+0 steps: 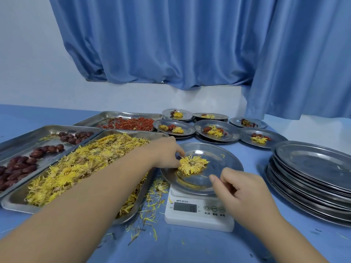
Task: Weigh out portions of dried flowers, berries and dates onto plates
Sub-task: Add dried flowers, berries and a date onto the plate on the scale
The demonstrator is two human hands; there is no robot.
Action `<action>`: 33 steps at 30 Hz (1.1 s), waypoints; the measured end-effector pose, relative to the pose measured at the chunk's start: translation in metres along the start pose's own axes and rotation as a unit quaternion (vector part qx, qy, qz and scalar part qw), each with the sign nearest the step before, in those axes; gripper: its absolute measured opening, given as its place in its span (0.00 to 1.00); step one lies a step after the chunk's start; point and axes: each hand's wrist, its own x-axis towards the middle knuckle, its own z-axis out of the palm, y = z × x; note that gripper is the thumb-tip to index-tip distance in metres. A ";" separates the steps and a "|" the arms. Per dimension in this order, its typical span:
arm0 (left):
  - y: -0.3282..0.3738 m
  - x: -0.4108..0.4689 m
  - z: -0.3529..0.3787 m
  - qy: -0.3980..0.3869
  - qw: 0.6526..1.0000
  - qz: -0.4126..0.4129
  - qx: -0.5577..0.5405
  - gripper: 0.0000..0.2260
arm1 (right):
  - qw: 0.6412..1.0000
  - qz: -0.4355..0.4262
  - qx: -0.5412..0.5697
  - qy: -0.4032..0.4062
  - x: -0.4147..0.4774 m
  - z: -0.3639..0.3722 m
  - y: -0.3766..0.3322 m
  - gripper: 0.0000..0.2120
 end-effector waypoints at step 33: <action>0.003 -0.014 -0.030 0.140 0.918 -0.126 -0.349 0.07 | 0.998 0.051 -0.002 -0.027 0.002 -0.001 0.008 0.16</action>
